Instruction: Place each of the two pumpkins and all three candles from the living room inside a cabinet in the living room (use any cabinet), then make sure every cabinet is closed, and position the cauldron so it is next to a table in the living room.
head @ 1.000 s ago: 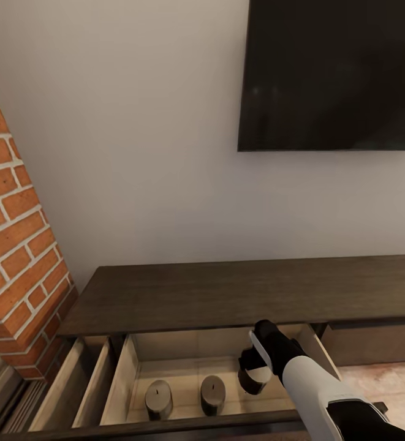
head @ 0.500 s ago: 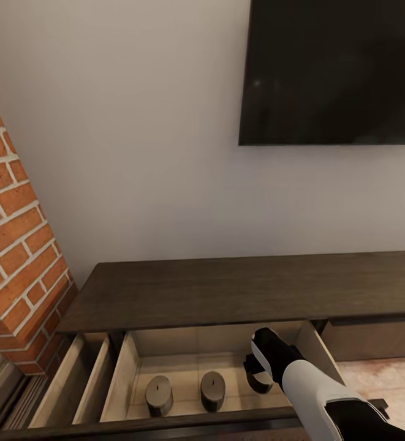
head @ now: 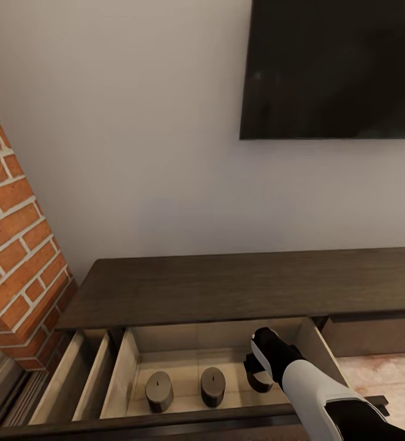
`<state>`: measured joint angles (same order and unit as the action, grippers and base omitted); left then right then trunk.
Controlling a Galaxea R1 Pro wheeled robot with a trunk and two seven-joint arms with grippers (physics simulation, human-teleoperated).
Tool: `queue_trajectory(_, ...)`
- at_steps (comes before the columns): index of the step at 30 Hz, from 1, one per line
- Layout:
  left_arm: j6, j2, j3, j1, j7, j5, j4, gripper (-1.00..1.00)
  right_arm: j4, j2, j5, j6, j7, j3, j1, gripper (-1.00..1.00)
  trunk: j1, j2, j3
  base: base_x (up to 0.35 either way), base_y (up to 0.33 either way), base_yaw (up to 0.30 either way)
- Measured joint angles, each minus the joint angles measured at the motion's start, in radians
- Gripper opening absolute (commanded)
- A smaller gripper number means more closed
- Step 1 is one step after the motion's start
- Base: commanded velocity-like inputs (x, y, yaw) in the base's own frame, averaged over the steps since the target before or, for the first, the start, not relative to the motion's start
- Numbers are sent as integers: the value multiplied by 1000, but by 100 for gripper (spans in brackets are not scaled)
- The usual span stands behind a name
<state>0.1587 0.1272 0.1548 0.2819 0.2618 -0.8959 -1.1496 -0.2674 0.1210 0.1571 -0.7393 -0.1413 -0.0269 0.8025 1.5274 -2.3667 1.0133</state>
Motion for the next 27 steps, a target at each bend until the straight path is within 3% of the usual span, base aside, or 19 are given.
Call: queue_trajectory(27, 0, 0, 1, 0, 0, 0, 17, 100, -4, 0, 1, 1, 3, -1, 18, -100, 0, 0, 44, 0, 0, 0)
